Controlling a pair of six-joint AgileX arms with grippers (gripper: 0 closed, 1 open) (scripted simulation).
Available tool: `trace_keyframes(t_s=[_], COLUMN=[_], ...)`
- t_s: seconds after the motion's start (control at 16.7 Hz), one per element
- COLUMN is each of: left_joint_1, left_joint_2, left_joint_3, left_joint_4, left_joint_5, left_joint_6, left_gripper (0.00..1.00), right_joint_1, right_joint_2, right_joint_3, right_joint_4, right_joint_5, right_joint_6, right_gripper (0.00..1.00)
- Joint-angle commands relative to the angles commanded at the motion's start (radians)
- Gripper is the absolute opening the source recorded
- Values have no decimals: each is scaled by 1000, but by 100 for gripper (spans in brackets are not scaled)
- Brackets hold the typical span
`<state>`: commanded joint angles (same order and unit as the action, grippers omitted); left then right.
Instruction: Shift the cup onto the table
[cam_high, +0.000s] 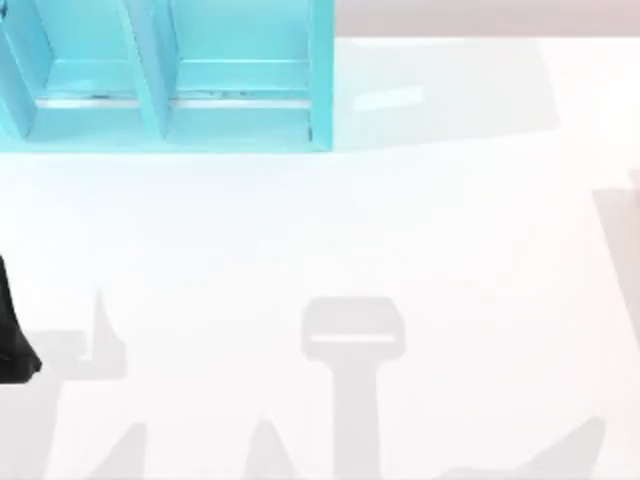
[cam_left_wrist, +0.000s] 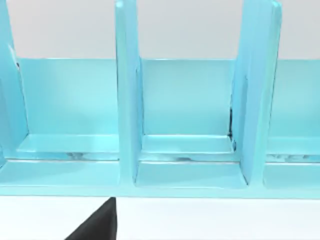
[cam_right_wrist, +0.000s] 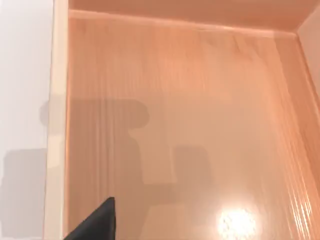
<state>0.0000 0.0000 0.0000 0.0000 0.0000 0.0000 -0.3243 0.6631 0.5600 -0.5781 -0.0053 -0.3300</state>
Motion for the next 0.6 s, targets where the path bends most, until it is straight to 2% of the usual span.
trace_keyframes(t_s=[0.36,0.6], left_joint_1=[0,0], left_joint_2=[0,0], left_joint_3=[0,0], left_joint_4=[0,0], left_joint_5=[0,0], left_joint_6=[0,0], left_gripper=[100,100], right_joint_1=[-242,-355], right_joint_2=[560,794], right_joint_3=[412,600], right_joint_4=[-430,-626], right_joint_5=[3,4], right_joint_6=[-234,-342], right_gripper=[100,100])
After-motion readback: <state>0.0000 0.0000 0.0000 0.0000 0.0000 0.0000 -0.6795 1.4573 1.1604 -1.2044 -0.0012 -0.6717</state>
